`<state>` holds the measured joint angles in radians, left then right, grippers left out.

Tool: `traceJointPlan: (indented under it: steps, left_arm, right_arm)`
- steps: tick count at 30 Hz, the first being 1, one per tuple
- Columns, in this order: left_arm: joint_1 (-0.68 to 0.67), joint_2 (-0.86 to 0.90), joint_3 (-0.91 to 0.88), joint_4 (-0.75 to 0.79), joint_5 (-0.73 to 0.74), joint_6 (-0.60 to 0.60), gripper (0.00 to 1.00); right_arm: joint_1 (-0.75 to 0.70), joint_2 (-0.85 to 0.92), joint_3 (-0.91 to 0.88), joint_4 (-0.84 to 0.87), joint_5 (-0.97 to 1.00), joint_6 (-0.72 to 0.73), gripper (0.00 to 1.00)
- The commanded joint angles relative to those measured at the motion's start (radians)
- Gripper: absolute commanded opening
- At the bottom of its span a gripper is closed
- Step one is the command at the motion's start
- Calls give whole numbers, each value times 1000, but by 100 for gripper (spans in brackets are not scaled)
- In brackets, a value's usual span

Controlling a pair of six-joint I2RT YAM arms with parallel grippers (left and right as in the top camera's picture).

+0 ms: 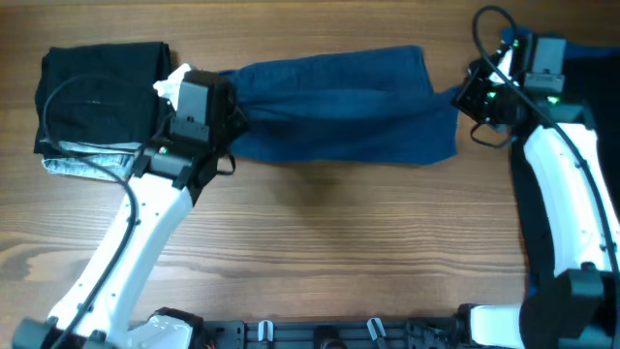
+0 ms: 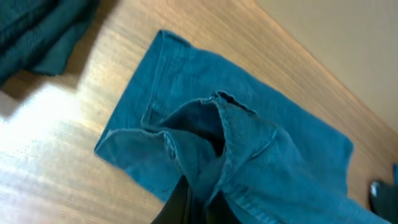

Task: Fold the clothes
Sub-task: 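Lift the hem with both grippers and fold it up onto the waistband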

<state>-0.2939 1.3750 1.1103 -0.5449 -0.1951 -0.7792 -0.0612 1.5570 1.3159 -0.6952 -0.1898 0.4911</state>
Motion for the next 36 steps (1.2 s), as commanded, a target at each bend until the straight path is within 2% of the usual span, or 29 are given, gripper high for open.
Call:
traceJointPlan:
  steps: [1, 5, 11, 14, 21, 28, 30, 32, 33, 34, 36]
  left_arm:
    - [11, 63, 18, 61, -163, 17, 4]
    - [11, 113, 18, 156, -200, 17, 4]
    - [11, 231, 18, 283, -220, 17, 4]
    - [24, 307, 18, 341, -263, 17, 4]
    - [85, 423, 18, 437, -248, 17, 4]
    - [85, 557, 18, 671, -195, 17, 4]
    - [88, 602, 18, 746, -195, 17, 8]
    - [92, 647, 18, 802, -194, 18, 32]
    - [92, 661, 18, 821, -192, 24, 54]
    - [92, 666, 18, 847, -170, 100, 69]
    - [89, 652, 18, 906, -140, 236, 77]
  right_arm:
    - [29, 71, 27, 83, 49, -20, 4]
    - [36, 141, 27, 206, 59, -21, 4]
    - [39, 233, 27, 298, 59, -22, 5]
    - [62, 272, 27, 375, 55, -75, 4]
    - [144, 366, 27, 531, 171, -99, 4]
    - [160, 512, 27, 743, 174, -106, 6]
    - [160, 544, 27, 813, 167, -152, 12]
    - [161, 563, 27, 860, 167, -159, 27]
    - [161, 569, 27, 878, 167, -159, 54]
    - [161, 569, 27, 897, 163, -179, 68]
    - [161, 560, 27, 930, 131, -262, 91]
